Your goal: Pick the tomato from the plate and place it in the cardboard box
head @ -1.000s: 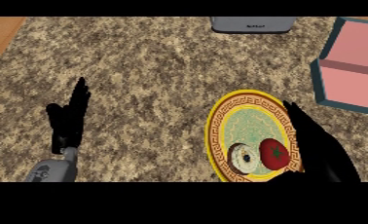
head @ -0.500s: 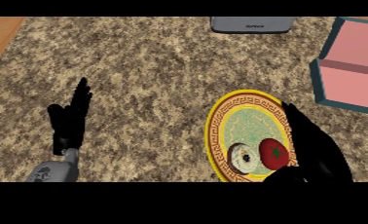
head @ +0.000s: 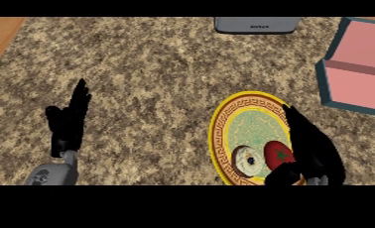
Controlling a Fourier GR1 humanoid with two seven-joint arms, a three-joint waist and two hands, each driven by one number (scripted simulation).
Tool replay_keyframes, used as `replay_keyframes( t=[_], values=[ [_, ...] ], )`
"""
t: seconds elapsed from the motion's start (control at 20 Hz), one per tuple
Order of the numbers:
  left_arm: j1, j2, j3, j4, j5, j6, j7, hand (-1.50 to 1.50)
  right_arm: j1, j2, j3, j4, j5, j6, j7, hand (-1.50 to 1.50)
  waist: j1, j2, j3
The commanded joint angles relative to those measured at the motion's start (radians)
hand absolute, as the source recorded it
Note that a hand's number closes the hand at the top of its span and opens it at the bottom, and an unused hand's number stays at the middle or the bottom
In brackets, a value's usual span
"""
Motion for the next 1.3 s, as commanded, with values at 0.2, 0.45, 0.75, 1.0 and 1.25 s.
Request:
replay_keyframes(
  t=[0.2,0.45,0.75,1.0,1.25],
  values=[
    [0.002,-0.009,0.024,0.03,0.001,-0.031,-0.037,0.0,0.026,0.06,-0.038,0.039,0.048,0.058,0.079,-1.5,-0.003,0.0,0.001],
    [0.002,-0.012,0.042,0.043,0.004,-0.052,-0.042,0.0,0.006,0.15,-0.009,0.092,0.127,0.048,0.079,-1.5,0.0,0.0,0.0],
    [-0.001,-0.042,0.03,-0.002,-0.057,-0.017,0.02,0.0,0.011,0.178,-0.071,0.186,0.168,0.049,-0.104,1.5,-0.001,0.0,0.001],
    [-0.006,-0.06,0.027,-0.019,-0.065,-0.016,0.02,0.0,0.026,0.142,-0.073,0.159,0.268,0.002,-0.182,1.5,-0.003,-0.001,0.001],
    [0.048,-0.029,0.05,-0.063,-0.054,-0.033,0.009,0.0,0.167,0.002,-0.014,0.047,0.223,0.021,-0.415,1.5,-0.011,-0.005,0.002]
  ],
)
